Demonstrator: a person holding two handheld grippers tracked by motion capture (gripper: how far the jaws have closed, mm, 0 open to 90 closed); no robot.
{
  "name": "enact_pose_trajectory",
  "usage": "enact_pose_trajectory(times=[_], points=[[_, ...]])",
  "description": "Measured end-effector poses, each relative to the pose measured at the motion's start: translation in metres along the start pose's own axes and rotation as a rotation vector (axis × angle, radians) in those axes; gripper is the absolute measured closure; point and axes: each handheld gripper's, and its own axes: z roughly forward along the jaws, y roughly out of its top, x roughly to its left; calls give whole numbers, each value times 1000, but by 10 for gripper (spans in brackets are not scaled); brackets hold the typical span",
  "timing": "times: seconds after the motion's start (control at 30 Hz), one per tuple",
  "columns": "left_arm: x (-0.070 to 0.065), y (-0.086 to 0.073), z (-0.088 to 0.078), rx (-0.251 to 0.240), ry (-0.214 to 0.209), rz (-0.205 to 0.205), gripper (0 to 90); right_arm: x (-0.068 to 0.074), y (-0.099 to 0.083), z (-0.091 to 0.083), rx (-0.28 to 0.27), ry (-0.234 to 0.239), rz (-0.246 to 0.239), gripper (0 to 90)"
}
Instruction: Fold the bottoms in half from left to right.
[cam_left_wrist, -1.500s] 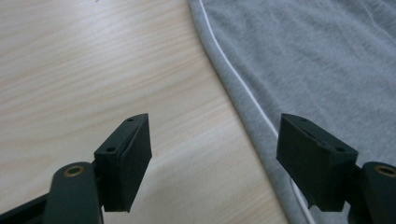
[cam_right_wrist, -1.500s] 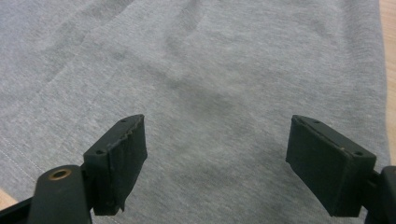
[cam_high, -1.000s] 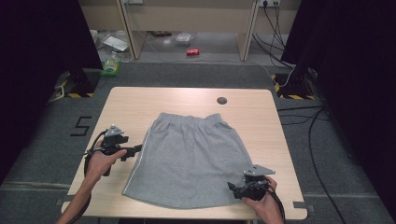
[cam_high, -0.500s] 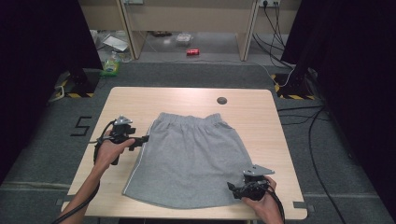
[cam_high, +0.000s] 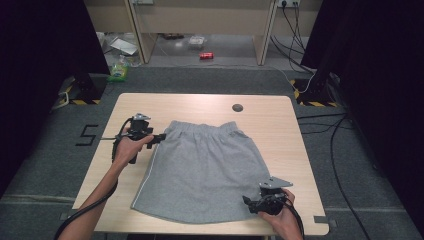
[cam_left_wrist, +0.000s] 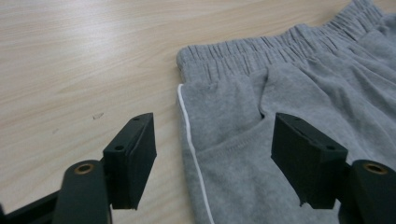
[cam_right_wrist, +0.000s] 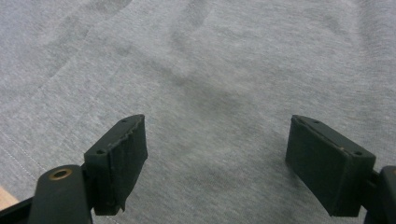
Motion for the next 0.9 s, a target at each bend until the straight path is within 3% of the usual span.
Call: enact_pose_trajectory(times=[0.27, 0.47, 0.63, 0.9], points=[[8, 11, 21, 2, 19, -28, 384, 0, 0, 1, 6, 4, -1, 208], [10, 14, 38, 26, -6, -63, 408, 0, 1, 2, 4, 8, -8, 208], [9, 19, 51, 37, 3, -78, 431, 1, 1, 3, 7, 10, -7, 208], [5, 22, 70, 77, 34, -58, 479, 2, 1, 4, 11, 19, -14, 208]])
